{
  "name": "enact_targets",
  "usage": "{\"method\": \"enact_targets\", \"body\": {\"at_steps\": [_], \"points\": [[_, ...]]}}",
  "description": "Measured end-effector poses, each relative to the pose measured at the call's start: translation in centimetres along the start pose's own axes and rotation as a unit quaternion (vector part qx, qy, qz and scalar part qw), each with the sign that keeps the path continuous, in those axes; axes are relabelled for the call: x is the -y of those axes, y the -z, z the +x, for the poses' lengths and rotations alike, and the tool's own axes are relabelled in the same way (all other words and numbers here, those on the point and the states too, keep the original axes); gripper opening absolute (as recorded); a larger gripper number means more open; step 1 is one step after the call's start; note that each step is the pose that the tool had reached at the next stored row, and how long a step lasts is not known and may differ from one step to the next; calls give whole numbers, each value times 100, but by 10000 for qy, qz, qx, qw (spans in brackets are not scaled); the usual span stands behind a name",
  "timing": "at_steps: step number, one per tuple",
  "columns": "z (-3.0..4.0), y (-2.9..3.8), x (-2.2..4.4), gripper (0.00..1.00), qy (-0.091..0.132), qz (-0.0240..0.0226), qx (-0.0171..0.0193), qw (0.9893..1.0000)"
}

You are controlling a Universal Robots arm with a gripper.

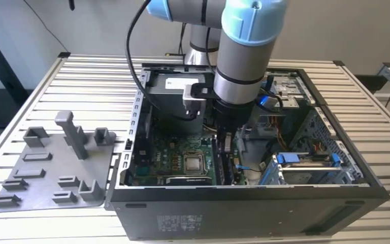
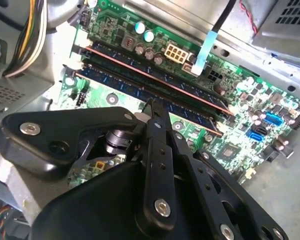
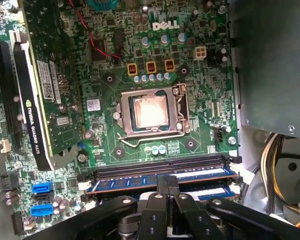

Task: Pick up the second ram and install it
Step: 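Press down the second ram until it locks into place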

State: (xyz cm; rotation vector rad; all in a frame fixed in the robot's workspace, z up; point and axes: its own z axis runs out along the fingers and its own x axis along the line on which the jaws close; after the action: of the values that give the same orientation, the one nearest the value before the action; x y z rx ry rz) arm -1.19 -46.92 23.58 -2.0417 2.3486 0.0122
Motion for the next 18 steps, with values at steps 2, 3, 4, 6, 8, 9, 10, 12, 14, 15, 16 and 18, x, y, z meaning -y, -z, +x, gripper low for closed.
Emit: {"method": "enact_targets", "body": {"at_steps": [2, 3, 4, 6, 8, 9, 10, 12, 14, 15, 16, 18], "points": [[29, -2, 6, 11, 1, -7, 0, 10000], [35, -6, 6, 11, 2, -6, 0, 10000], [46, -7, 10, 11, 7, -10, 0, 10000], [67, -8, 16, 11, 12, -17, -1, 10000], [75, -25, 18, 11, 15, -22, -1, 10000], [75, -43, 18, 11, 16, -22, -1, 10000], [76, -61, 18, 11, 18, -22, -1, 10000], [77, -97, 19, 11, 23, -22, -1, 10000], [79, -127, 19, 11, 26, -24, -10, 10000], [81, -141, 19, 11, 26, -24, -13, 10000], [80, -151, 20, 11, 27, -23, -5, 10000], [77, -138, 20, 11, 27, -23, 0, 10000]]}}
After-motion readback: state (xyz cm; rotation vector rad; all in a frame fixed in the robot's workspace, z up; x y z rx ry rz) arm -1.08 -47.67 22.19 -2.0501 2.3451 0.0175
